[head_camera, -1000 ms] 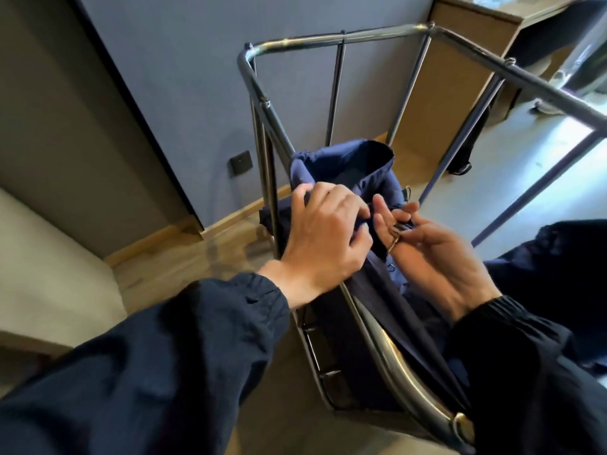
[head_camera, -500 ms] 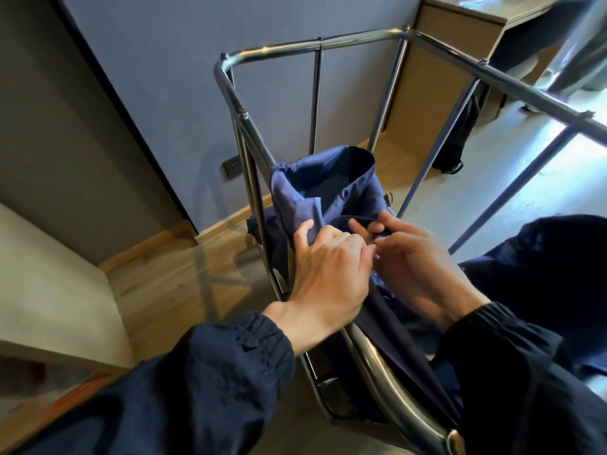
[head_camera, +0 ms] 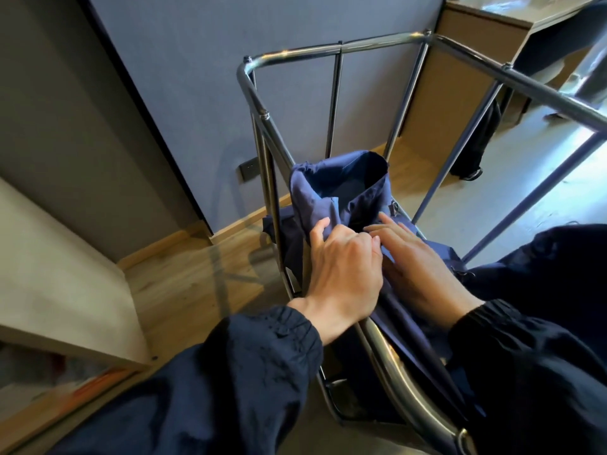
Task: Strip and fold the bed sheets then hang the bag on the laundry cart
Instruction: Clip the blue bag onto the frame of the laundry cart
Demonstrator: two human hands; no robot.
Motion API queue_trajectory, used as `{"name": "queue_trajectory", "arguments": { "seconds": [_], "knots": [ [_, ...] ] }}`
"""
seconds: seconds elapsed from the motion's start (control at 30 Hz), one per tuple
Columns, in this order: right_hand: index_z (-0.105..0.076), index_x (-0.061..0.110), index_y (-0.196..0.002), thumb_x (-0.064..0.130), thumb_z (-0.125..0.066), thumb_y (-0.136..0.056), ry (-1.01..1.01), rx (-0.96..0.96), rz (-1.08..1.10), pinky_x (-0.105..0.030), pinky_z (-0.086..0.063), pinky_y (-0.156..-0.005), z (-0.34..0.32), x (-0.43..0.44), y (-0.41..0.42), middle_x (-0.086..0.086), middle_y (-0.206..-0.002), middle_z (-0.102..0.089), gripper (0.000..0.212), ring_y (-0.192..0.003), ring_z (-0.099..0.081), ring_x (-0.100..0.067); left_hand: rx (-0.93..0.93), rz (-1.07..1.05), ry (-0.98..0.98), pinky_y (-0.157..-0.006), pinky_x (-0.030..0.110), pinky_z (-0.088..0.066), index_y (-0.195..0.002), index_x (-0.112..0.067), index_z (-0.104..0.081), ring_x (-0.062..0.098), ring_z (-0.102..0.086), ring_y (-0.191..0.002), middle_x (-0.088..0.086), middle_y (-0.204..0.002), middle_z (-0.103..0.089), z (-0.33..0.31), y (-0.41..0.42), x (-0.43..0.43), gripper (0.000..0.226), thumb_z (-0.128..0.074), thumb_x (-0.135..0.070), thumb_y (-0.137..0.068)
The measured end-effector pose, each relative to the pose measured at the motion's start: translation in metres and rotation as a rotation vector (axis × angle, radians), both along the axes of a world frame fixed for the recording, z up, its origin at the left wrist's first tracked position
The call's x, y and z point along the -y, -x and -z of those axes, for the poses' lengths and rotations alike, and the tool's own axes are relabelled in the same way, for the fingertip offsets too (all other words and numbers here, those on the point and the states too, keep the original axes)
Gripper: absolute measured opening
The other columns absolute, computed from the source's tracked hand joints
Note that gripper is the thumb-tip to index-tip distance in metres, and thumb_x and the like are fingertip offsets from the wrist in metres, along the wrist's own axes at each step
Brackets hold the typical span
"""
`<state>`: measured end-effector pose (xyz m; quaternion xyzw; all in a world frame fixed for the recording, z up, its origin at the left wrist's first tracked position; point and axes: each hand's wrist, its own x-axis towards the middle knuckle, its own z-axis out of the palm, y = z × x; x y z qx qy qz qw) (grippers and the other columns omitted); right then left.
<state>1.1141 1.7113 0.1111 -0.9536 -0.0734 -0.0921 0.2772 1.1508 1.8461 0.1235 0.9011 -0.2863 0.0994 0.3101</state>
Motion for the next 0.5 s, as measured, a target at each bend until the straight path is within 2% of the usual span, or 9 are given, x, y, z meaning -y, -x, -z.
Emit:
{"name": "queue_trajectory", "arguments": {
  "seconds": [0.07,0.1,0.13,0.2,0.27,0.3,0.37,0.43,0.5],
  "knots": [
    [-0.061,0.013,-0.101,0.011,-0.047,-0.092,0.014,0.069,-0.045,-0.042,-0.044,-0.101,0.001,0.004,-0.005,-0.001,-0.113,-0.064,0.017,-0.128,-0.050,-0.021,-0.011,-0.004,0.005,-0.107,0.049,-0.030,-0.067,-0.014,-0.062,0.021,-0.059,-0.082,0.001,-0.068,-0.061,0.000,-0.003,0.000,0.048,-0.025,-0.028,-0.095],
    [-0.059,0.020,-0.094,0.006,-0.047,-0.090,-0.018,0.097,-0.058,-0.040,-0.051,-0.086,0.002,0.005,-0.005,0.005,-0.102,-0.065,0.018,-0.109,-0.061,-0.020,-0.019,-0.005,0.016,-0.107,0.049,-0.029,-0.065,-0.014,-0.061,0.022,-0.059,-0.082,0.002,-0.066,-0.060,0.001,-0.004,-0.001,0.046,-0.029,-0.026,-0.096],
    [-0.052,0.030,-0.087,0.003,-0.046,-0.088,-0.054,0.121,-0.057,-0.031,-0.050,-0.070,0.001,0.005,-0.004,0.017,-0.089,-0.060,0.029,-0.086,-0.061,-0.010,-0.027,-0.008,0.034,-0.108,0.049,-0.028,-0.063,-0.015,-0.059,0.022,-0.058,-0.082,0.002,-0.065,-0.059,0.001,-0.003,-0.001,0.043,-0.034,-0.024,-0.096],
    [-0.045,0.041,-0.084,-0.005,-0.048,-0.082,-0.106,0.141,-0.046,-0.011,-0.033,-0.058,0.000,0.004,-0.004,0.025,-0.072,-0.049,0.046,-0.064,-0.046,0.006,-0.035,-0.022,0.082,-0.110,0.047,-0.024,-0.062,-0.015,-0.058,0.022,-0.057,-0.083,0.002,-0.065,-0.059,0.003,-0.003,-0.001,0.039,-0.041,-0.023,-0.096],
    [-0.056,0.034,-0.084,-0.012,-0.055,-0.078,-0.069,0.150,0.001,-0.003,-0.033,-0.060,-0.001,0.001,-0.006,0.027,-0.067,-0.049,0.047,-0.065,-0.049,0.011,-0.041,-0.034,0.125,-0.112,0.043,-0.021,-0.065,-0.015,-0.061,0.020,-0.057,-0.084,0.002,-0.067,-0.061,0.004,-0.003,0.000,0.039,-0.041,-0.026,-0.096],
    [-0.064,0.021,-0.089,-0.013,-0.057,-0.077,-0.048,0.175,0.032,0.000,-0.035,-0.063,0.001,0.000,-0.006,0.026,-0.070,-0.052,0.036,-0.068,-0.052,0.014,-0.042,-0.040,0.142,-0.113,0.041,-0.018,-0.067,-0.014,-0.063,0.019,-0.057,-0.086,0.001,-0.068,-0.062,0.004,-0.002,0.000,0.038,-0.042,-0.028,-0.096],
    [-0.068,0.000,-0.098,-0.007,-0.059,-0.081,-0.057,0.232,0.102,0.003,-0.035,-0.067,0.004,0.003,-0.010,0.004,-0.072,-0.064,0.020,-0.075,-0.059,0.008,-0.047,-0.043,0.153,-0.115,0.039,-0.014,-0.069,-0.013,-0.065,0.019,-0.057,-0.089,0.002,-0.070,-0.064,0.004,-0.002,-0.001,0.034,-0.046,-0.027,-0.094],
    [-0.067,-0.003,-0.106,-0.005,-0.060,-0.086,-0.082,0.217,0.158,0.005,-0.034,-0.069,0.005,0.005,-0.014,-0.016,-0.077,-0.069,0.021,-0.082,-0.060,-0.008,-0.046,-0.030,0.140,-0.116,0.039,-0.012,-0.068,-0.010,-0.065,0.022,-0.057,-0.089,0.004,-0.071,-0.066,0.002,-0.001,-0.002,0.028,-0.051,-0.022,-0.089],
    [-0.066,0.000,-0.109,-0.005,-0.060,-0.088,-0.110,0.175,0.182,0.004,-0.036,-0.070,0.008,0.005,-0.015,-0.009,-0.082,-0.069,0.023,-0.082,-0.061,0.002,-0.040,-0.021,0.106,-0.117,0.039,-0.009,-0.072,-0.008,-0.068,0.023,-0.057,-0.093,0.005,-0.075,-0.067,0.000,0.000,-0.003,0.024,-0.052,-0.019,-0.086]
  ]
}}
